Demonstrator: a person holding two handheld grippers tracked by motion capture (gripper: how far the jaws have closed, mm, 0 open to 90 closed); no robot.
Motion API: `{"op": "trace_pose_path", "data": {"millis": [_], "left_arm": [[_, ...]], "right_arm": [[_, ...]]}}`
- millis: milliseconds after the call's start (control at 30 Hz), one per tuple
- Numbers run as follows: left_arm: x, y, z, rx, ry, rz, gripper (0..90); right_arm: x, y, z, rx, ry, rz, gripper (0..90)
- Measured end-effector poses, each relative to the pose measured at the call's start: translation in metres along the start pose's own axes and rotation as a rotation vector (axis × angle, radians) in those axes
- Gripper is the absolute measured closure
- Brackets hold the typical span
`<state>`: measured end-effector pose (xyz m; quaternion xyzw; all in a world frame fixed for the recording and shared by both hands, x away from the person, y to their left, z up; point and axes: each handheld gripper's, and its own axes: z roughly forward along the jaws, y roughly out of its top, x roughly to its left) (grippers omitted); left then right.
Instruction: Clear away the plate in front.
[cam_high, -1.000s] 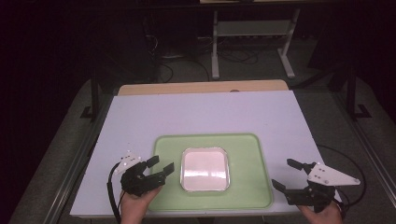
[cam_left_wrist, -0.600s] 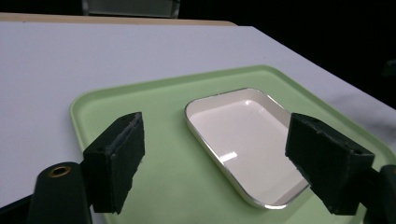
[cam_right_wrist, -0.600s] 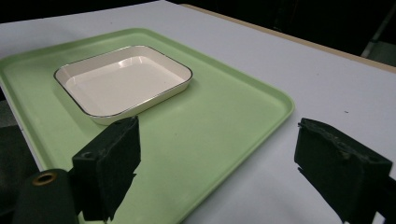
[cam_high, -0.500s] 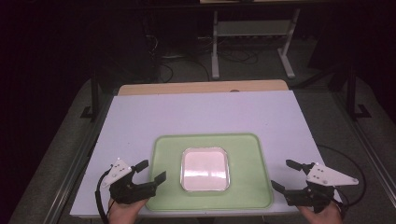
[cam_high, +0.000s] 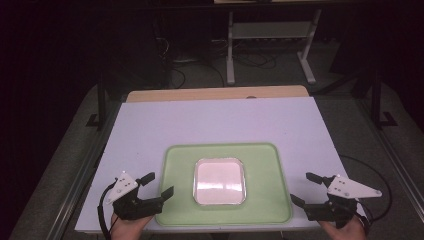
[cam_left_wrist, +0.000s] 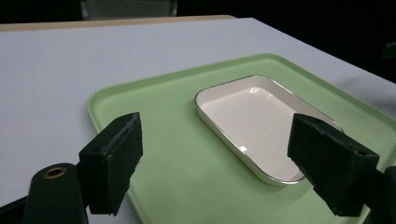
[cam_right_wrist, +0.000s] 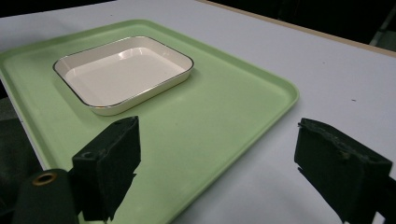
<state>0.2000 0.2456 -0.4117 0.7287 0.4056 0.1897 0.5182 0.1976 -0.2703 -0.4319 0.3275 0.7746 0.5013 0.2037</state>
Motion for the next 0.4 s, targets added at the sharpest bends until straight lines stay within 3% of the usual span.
{"op": "trace_pose_path", "data": {"millis": [400], "left_arm": [[-0.0022,-0.0002,0.0056,0.02,-0.014,0.005,17.7]], "right_arm": [[0.006,0.0019,0.0072,0.004,0.027,-0.027,13.6]]}}
